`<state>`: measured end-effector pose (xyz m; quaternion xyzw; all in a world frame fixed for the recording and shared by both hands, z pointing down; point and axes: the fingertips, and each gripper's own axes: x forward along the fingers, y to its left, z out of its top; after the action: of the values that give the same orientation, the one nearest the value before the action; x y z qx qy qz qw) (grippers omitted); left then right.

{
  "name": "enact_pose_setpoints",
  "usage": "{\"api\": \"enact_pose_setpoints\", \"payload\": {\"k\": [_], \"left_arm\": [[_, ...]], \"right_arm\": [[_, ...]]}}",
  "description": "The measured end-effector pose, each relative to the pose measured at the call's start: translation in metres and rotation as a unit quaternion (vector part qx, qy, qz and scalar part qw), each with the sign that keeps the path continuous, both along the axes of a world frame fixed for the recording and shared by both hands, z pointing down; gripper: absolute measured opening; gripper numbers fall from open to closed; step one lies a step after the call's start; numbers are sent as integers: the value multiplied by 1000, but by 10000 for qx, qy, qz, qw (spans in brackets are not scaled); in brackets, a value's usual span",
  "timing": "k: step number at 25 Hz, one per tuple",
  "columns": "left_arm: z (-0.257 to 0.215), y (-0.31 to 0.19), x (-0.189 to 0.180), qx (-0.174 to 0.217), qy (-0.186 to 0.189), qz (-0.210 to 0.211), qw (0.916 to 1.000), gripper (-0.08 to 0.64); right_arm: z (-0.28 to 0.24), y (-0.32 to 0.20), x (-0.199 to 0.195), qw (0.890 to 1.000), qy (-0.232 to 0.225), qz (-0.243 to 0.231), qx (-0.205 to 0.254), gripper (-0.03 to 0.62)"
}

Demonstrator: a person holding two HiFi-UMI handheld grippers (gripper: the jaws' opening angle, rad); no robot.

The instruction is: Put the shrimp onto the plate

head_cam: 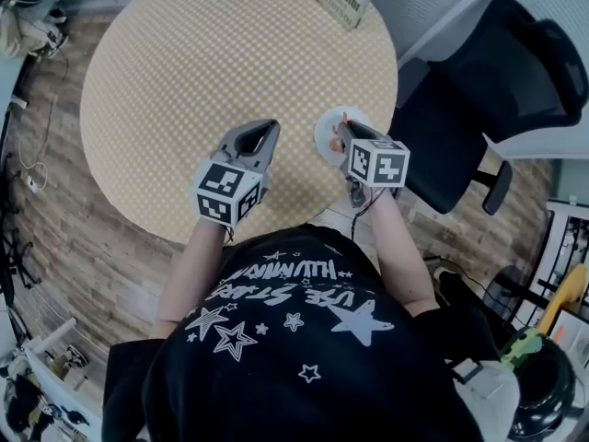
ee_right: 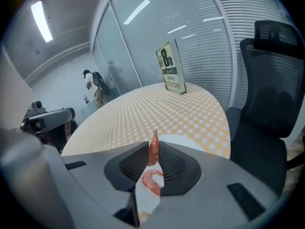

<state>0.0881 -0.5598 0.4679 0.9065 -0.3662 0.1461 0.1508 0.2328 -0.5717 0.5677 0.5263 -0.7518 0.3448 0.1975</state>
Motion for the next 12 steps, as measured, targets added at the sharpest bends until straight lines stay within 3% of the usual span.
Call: {"api": "enact_pose_setpoints", "payload": {"k": [12], "left_arm": [[8,1,-4,-108,-50,-116,9999,9]], "right_arm": [[22,-6,-3,9991,238,-113,-330,57]]}}
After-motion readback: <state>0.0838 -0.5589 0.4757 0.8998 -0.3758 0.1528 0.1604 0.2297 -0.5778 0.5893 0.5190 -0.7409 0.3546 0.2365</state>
